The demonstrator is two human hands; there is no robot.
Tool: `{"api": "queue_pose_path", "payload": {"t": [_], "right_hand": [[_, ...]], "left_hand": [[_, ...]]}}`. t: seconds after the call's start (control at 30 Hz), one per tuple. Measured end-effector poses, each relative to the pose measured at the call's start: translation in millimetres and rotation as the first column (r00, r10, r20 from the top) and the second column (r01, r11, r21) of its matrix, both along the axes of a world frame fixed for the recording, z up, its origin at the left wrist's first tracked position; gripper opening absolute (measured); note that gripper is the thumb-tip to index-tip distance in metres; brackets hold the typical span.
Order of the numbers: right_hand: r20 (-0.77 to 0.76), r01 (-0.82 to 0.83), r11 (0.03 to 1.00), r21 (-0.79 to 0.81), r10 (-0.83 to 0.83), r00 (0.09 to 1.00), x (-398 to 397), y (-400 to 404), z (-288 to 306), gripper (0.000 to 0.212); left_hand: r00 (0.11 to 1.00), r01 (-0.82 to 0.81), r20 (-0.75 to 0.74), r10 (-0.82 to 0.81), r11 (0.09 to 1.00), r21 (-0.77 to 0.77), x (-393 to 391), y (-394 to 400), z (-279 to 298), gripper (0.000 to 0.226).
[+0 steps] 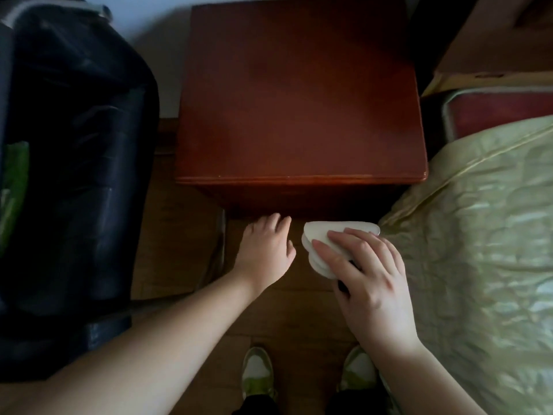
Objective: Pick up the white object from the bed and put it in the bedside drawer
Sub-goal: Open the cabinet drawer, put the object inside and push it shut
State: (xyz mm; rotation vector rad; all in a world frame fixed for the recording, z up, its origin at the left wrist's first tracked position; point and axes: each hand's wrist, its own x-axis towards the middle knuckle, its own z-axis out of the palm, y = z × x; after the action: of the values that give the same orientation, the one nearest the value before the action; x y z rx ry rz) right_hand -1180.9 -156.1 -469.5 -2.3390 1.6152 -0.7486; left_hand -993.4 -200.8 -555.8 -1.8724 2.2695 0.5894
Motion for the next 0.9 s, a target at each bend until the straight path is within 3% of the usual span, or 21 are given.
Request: {"api": "queue_pose_path", "payload": {"t": [0.07,0.1,0.13,0.17,0.2,0.23,0.27,0.33,0.57,0.7,0.9], "right_hand": [[0.017,0.004,1.0,0.012,-0.004,1.0,2,-5,-15,0.056],[0.019,0.005,1.0,0.019,-0.006,1.0,3,-7,-20,0.055],[0.019,0.007,1.0,0.025,-0.007,1.0,3,-9,-25,0.054],[0.019,0.005,0.999,0.033,-0.006,1.0,3,-11,-29,0.054],[0.021,0.002,0.999,0.039,-0.003,1.0,3,-12,-31,0.053],[0.022,-0.002,0.999,0.044,0.001,1.0,4,-13,-33,0.052],[0.019,-0.006,0.999,0.046,0.005,1.0,4,-14,-35,0.052],[0.013,-0.017,0.999,0.046,0.016,1.0,2,-14,-37,0.053],[-0.008,-0.043,0.998,0.054,0.043,0.999,-19,-23,-40,0.052],[-0.006,-0.033,0.998,0.047,0.033,0.999,-23,-26,-39,0.047],[-0.007,-0.035,0.997,0.07,0.036,0.999,-17,-23,-39,0.055]], "left_hand": [[0.961,-0.164,-0.173,0.214,0.951,0.263,-2,-19,-24,0.053],[0.863,-0.3,-0.262,0.432,0.855,0.422,-5,-30,-32,0.051],[0.662,-0.432,-0.319,0.678,0.693,0.576,-9,-41,-39,0.048],[0.405,-0.492,-0.325,0.855,0.504,0.71,-12,-52,-45,0.046],[0.17,-0.485,-0.315,0.934,0.357,0.798,-15,-62,-51,0.046],[0.018,-0.471,-0.307,0.951,0.279,0.837,-16,-72,-55,0.046],[-0.081,-0.472,-0.303,0.949,0.232,0.851,-17,-81,-60,0.045],[-0.22,-0.501,-0.294,0.93,0.15,0.852,-18,-91,-64,0.038],[-0.333,-0.476,-0.29,0.897,0.106,0.873,-23,-93,-56,0.049],[-0.326,-0.426,-0.313,0.892,0.157,0.891,-25,-92,-51,0.049],[-0.345,-0.378,-0.302,0.889,0.163,0.912,-28,-87,-51,0.05]]}}
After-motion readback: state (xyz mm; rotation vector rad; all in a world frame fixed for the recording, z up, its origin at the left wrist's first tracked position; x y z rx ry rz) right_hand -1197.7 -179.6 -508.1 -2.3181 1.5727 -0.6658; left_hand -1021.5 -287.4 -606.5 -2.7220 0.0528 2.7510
